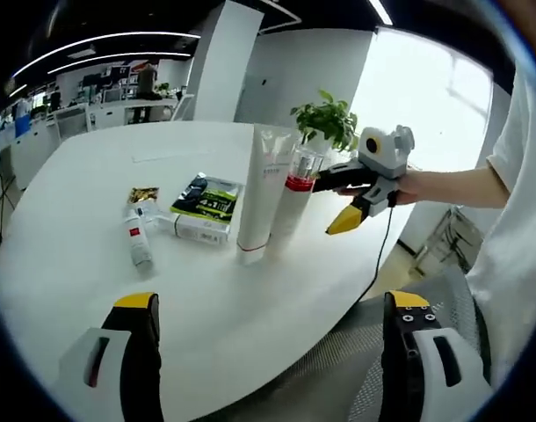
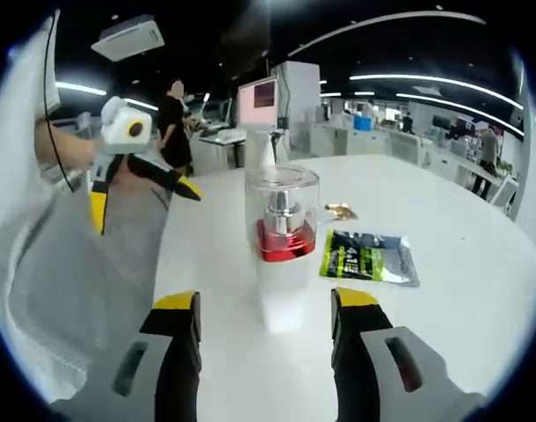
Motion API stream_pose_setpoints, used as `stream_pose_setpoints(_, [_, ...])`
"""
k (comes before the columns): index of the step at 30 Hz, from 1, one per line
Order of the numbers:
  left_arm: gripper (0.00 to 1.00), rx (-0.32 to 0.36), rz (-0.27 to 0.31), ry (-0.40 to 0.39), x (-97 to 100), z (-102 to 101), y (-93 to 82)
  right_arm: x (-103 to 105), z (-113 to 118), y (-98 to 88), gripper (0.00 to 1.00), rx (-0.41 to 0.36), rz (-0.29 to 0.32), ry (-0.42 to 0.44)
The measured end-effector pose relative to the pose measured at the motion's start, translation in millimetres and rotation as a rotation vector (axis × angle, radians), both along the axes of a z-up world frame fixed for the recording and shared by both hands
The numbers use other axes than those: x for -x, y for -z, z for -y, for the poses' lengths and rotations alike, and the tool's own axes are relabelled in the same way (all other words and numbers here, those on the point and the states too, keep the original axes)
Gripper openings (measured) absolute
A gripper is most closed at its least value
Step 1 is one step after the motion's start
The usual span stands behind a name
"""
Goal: Arrange the skincare products in the storage area until every visible bottle or jar stands upright without overlapping.
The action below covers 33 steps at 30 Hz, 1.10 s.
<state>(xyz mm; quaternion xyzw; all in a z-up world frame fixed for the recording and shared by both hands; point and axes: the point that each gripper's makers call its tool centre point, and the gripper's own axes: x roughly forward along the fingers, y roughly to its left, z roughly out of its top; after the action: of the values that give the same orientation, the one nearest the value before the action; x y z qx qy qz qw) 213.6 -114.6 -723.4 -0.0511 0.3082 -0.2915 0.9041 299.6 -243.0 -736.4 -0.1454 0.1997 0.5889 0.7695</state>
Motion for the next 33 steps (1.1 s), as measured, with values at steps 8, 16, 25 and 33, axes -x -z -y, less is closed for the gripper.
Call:
stream_pose_setpoints(8, [0.99,0.028,0.000,-0.003,-1.0,-24,-6.8,19,12,1.5,0.75,0.015,-0.074,0.128])
stream_pose_setpoints(16, [0.98,0.038,-0.021,0.008,3.9,-54,-4.7,45,3,-5.9,0.83,0.031,-0.100,0.228])
stream_pose_setpoints(25, [0.99,0.065,-0.057,0.046,7.2,-86,-3.6,65,-7,-19.0,0.89,0.008,-0.140,0.382])
stream_pose_setpoints(33, [0.99,0.063,-0.066,0.061,13.9,-109,-4.7,86,-21,-15.6,0.93,0.031,-0.183,0.435])
